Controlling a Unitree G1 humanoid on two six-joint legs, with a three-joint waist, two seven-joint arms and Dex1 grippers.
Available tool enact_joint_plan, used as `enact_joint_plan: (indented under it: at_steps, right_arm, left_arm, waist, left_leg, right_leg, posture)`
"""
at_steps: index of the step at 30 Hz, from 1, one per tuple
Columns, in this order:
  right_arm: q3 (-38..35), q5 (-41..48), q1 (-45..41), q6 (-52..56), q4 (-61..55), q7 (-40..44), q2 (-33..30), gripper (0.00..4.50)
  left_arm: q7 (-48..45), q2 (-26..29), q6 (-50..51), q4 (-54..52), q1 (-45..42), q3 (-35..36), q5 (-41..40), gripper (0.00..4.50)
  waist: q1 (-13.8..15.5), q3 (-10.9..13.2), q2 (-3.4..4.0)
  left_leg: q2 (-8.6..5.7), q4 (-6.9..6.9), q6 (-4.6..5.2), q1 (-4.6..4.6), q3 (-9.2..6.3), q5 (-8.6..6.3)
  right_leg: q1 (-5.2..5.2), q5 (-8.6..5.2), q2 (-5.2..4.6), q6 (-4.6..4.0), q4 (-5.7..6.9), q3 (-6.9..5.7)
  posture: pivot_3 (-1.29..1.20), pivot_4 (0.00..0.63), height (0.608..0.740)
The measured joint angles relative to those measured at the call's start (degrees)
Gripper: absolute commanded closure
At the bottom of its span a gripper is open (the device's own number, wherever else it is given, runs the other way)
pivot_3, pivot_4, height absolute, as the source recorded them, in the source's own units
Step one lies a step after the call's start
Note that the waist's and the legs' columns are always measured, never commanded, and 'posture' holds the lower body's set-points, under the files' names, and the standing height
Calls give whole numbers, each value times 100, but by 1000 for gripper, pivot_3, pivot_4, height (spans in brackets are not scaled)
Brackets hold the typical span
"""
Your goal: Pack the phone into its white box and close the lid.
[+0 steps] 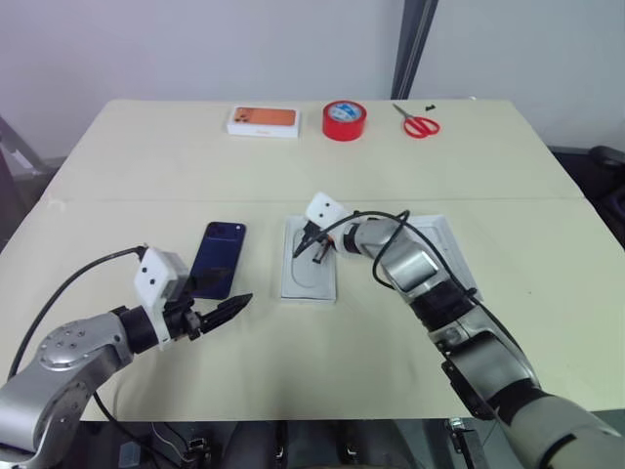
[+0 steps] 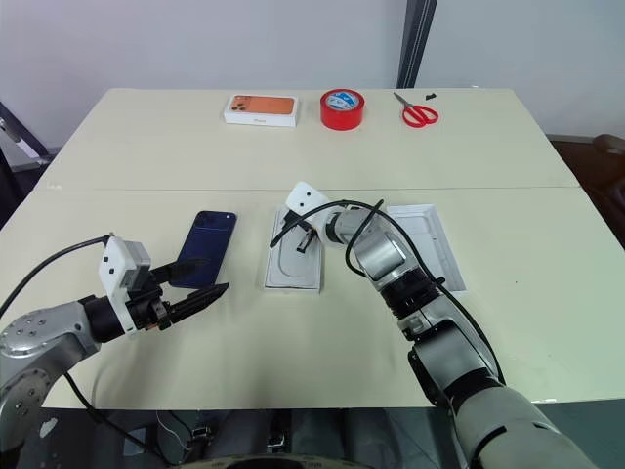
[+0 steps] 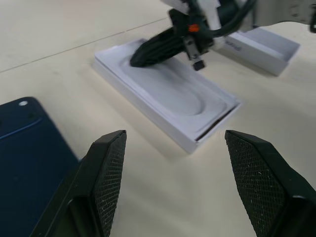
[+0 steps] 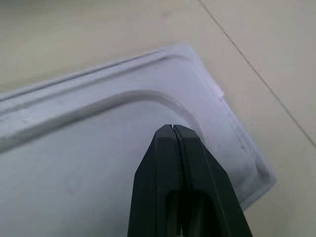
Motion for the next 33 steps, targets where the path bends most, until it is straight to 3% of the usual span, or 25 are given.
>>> enact_joint_plan:
  at_steps: [15, 23, 24, 26, 33]
  right_arm:
    - [253, -264, 535, 221, -1073, 635, -312, 4470]
    - [-197, 256, 700, 282, -2148, 1105, -574, 4470]
    - [-241, 337, 737, 300, -2327, 1177, -611, 4500]
    - [-243, 433, 780, 397, -2564, 1206, -576, 4500]
    - [154, 376, 789, 787, -2579, 826, 15, 4500]
  left_arm:
    - [86, -70, 3, -5, 7, -12, -26, 1106]
    - [709, -254, 260, 293, -326, 152, -71, 1106]
    - [967, -334, 462, 469, -510, 278, -177, 593]
    - [1543, -436, 891, 915, -916, 560, -299, 25]
    - [2873, -470, 2351, 1826, -1829, 1022, -435, 25]
  waist:
    - [-91, -2, 3]
    - [-72, -1, 3]
    - [-69, -1, 3]
    - [-75, -2, 1]
    - [-97, -1, 0]
  left_leg:
    - [0, 0, 7, 5, -2, -3]
    - [0, -1, 8, 5, -3, -4]
    - [0, 0, 9, 5, -4, -4]
    - [0, 1, 9, 5, -6, -4]
    - [0, 1, 7, 4, -6, -2]
  right_leg:
    - [3, 0, 0, 1, 7, -2]
    - [4, 1, 0, 2, 7, -3]
    - [5, 1, 1, 2, 7, -4]
    - [4, 1, 3, 3, 9, -6]
    - [-1, 2, 7, 4, 14, -5]
  posture:
    - [0, 150, 725]
    - [0, 150, 725]
    - [0, 150, 725]
    - [0, 150, 725]
    - [0, 150, 725]
